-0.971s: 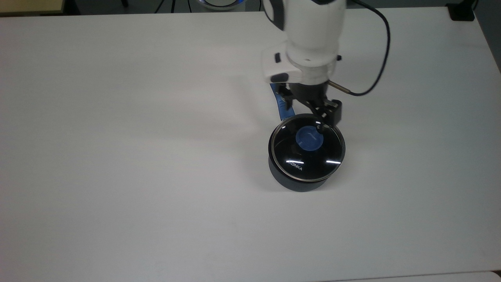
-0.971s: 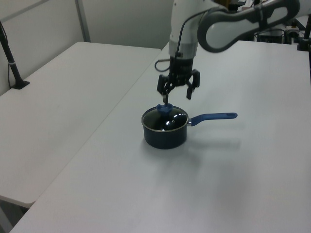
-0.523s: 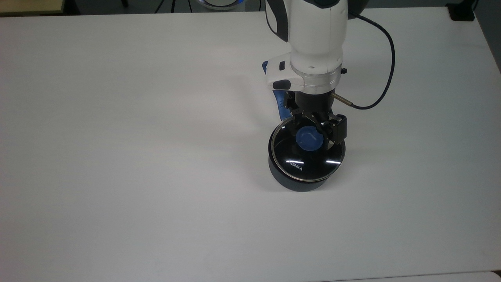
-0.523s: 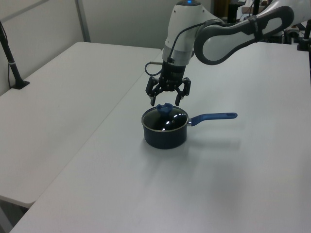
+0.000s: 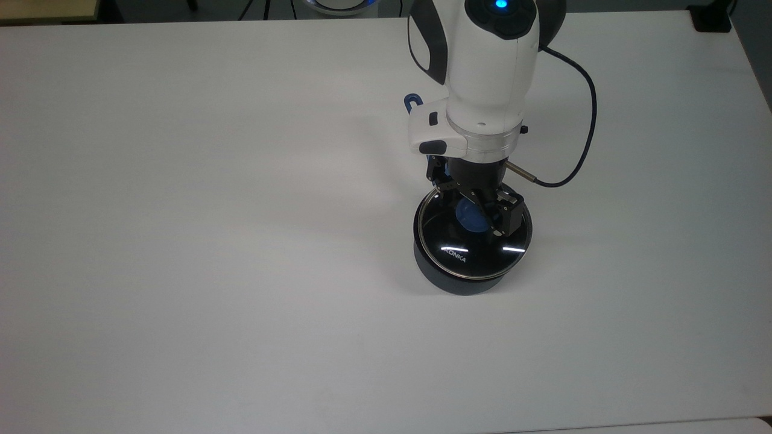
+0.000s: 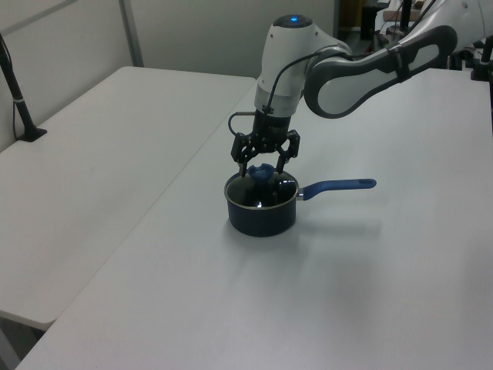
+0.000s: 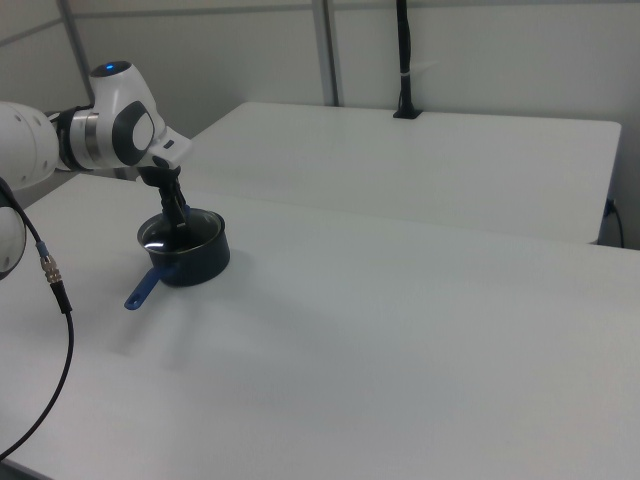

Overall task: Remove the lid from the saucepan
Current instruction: 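Close the gripper on the blue knob of the glass lid, then lift the glass lid off the saucepan and carry it beside the pan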

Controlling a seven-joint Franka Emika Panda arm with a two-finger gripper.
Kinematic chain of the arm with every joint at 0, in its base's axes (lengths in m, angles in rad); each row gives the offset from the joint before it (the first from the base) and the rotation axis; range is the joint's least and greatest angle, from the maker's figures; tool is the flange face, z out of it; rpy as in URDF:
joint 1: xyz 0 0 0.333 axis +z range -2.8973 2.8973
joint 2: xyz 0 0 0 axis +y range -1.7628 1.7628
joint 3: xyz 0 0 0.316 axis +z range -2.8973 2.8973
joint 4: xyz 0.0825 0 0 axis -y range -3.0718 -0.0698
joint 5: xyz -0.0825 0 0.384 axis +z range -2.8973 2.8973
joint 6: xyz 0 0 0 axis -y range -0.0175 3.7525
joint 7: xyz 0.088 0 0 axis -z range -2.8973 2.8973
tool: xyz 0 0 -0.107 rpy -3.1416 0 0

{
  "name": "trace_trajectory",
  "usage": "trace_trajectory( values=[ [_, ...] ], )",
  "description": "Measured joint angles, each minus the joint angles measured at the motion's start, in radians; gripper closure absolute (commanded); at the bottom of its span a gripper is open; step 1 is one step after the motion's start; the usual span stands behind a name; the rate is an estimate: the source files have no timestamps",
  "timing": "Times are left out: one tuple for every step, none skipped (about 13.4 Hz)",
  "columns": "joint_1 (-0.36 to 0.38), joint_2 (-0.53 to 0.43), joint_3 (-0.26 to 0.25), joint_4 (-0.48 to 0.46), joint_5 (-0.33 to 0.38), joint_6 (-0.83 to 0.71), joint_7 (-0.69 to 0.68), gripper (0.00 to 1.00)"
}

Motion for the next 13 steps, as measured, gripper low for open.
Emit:
trace_trajectory(
  values=[
    [0.001,0.0,0.0,0.001,0.0,0.0,0.0,0.34],
    [0.003,0.0,0.0,0.002,0.0,0.0,0.0,0.4],
    [0.004,0.0,0.0,0.003,-0.001,0.0,0.0,0.47],
    [0.004,0.0,0.001,0.006,-0.001,0.003,-0.002,0.5],
    [0.003,0.0,0.0,0.007,-0.003,0.003,-0.004,0.52],
    [0.003,0.0,0.001,0.008,-0.004,0.003,-0.011,0.52],
    [0.003,0.0,0.001,0.008,-0.004,0.003,-0.016,0.52],
    [0.002,0.0,0.001,0.009,-0.004,0.003,-0.022,0.52],
    [0.001,-0.001,0.001,0.011,-0.004,0.003,-0.028,0.52],
    [-0.005,-0.005,0.0,0.017,-0.004,0.003,-0.036,0.52],
    [-0.012,-0.011,0.0,0.023,-0.004,0.003,-0.041,0.52],
    [-0.028,-0.033,0.0,0.03,-0.004,0.003,-0.068,0.52],
    [-0.039,-0.055,0.0,0.031,-0.004,-0.011,-0.103,0.52]
  ],
)
